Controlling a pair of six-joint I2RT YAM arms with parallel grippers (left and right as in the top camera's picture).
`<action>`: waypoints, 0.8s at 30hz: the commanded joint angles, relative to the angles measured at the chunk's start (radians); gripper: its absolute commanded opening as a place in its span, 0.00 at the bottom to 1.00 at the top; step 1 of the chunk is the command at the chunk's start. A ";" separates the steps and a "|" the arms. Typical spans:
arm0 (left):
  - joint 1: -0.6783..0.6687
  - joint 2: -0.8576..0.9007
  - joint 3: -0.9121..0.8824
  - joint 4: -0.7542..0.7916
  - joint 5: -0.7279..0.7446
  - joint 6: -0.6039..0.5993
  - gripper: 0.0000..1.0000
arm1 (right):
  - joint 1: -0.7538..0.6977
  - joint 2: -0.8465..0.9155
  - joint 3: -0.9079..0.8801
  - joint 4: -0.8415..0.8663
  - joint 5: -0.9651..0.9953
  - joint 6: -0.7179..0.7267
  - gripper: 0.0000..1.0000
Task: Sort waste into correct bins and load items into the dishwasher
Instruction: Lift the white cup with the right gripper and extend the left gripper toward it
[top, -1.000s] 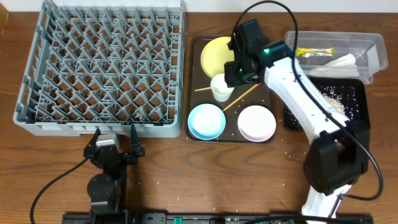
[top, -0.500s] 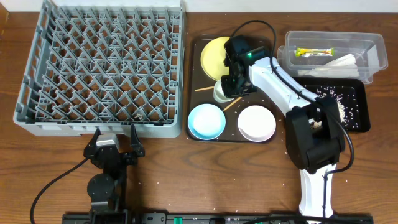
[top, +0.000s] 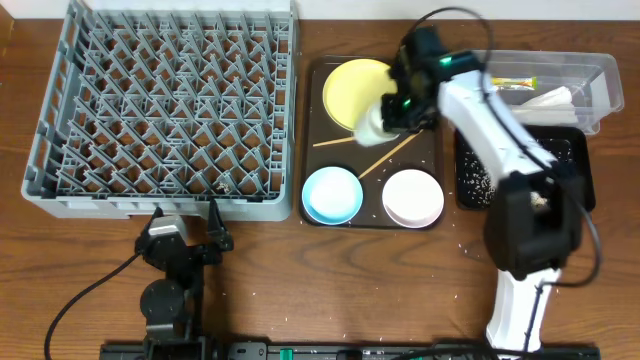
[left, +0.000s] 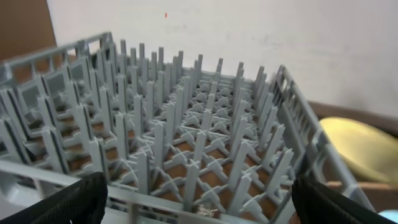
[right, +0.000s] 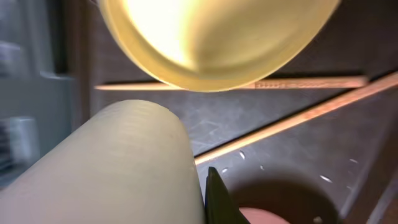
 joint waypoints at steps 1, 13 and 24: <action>-0.003 0.027 0.050 -0.022 -0.002 -0.200 0.96 | -0.050 -0.110 0.033 -0.013 -0.138 -0.042 0.01; -0.003 0.681 0.551 -0.045 0.392 -0.357 0.96 | -0.126 -0.250 0.033 -0.033 -0.277 -0.074 0.01; -0.005 1.192 0.838 0.019 1.089 -0.582 0.96 | -0.164 -0.246 -0.007 -0.002 -0.616 -0.209 0.01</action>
